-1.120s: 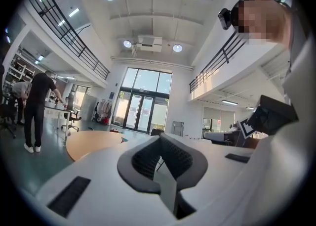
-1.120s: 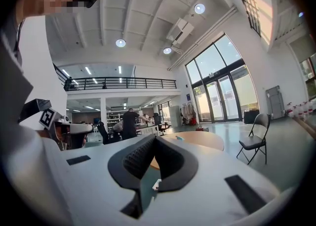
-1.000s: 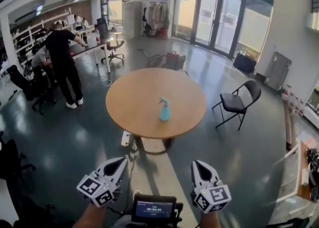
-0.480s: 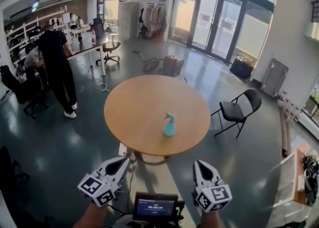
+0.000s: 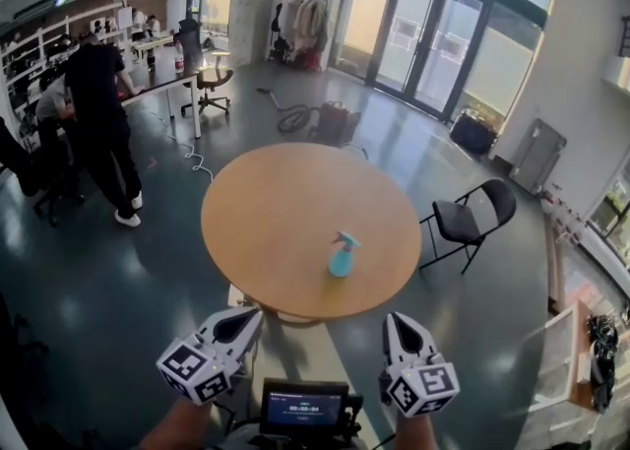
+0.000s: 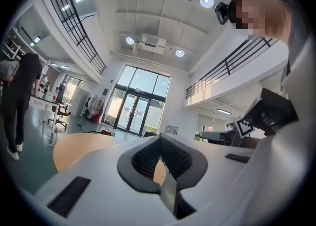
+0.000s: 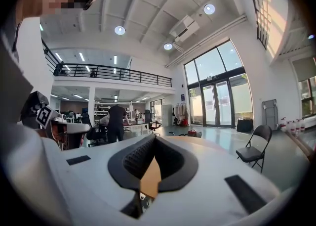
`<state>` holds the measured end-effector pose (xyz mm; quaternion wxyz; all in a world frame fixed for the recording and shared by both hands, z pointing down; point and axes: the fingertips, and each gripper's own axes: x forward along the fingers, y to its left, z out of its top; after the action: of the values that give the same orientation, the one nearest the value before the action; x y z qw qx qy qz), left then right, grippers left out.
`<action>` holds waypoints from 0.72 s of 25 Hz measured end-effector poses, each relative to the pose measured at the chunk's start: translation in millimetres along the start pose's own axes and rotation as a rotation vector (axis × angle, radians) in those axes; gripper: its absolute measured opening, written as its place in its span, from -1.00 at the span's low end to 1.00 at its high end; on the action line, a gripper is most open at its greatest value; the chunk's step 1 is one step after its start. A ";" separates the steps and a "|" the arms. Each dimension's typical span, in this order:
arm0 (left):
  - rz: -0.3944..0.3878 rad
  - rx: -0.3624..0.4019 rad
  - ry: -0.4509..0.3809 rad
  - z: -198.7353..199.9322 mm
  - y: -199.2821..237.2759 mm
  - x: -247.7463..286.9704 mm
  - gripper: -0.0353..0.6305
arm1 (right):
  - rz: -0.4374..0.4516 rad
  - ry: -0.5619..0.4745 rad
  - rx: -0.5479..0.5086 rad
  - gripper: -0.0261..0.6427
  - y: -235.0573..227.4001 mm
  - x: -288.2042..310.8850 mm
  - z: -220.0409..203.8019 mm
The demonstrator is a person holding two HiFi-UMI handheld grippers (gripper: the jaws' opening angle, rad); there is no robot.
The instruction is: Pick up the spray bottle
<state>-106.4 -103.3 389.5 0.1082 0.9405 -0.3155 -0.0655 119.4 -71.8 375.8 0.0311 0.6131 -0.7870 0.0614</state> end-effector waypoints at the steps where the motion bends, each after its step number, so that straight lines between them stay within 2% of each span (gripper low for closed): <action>1: 0.000 0.001 0.004 -1.2 3.7 3.1 -0.88 | 0.007 -0.004 -0.001 -0.91 -1.4 4.5 -1.7; 6: 0.021 -0.004 0.012 -2.9 24.4 20.3 -0.88 | 0.031 -0.011 0.010 -0.91 -11.8 32.6 -3.1; 11: 0.050 0.034 0.018 2.9 44.7 51.8 -0.88 | 0.058 -0.022 0.025 -0.91 -34.8 66.5 1.5; 18: 0.086 0.049 0.020 11.1 69.4 114.4 -0.88 | 0.155 -0.146 0.048 -0.90 -75.9 120.5 23.5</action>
<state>-58.1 -228.6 389.4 0.0908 0.9291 -0.3559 -0.0438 163.9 -209.1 371.9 -0.0460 0.5540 -0.8304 0.0374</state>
